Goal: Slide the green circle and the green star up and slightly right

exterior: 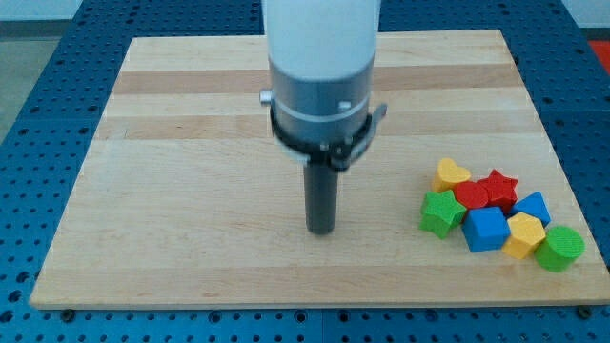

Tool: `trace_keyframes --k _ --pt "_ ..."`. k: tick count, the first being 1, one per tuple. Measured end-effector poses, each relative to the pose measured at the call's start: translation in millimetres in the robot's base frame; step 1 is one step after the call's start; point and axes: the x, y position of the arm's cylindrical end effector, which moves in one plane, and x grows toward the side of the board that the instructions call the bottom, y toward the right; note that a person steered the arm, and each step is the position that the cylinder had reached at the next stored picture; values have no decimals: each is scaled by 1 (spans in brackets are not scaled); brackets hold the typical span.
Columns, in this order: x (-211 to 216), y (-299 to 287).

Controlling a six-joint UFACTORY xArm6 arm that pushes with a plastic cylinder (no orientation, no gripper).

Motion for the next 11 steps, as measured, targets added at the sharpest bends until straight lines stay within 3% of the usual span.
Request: trace_keyframes --k 1,2,7,11 --pt "49 32" --pt "61 72" --pt "59 321" --pt "34 305"
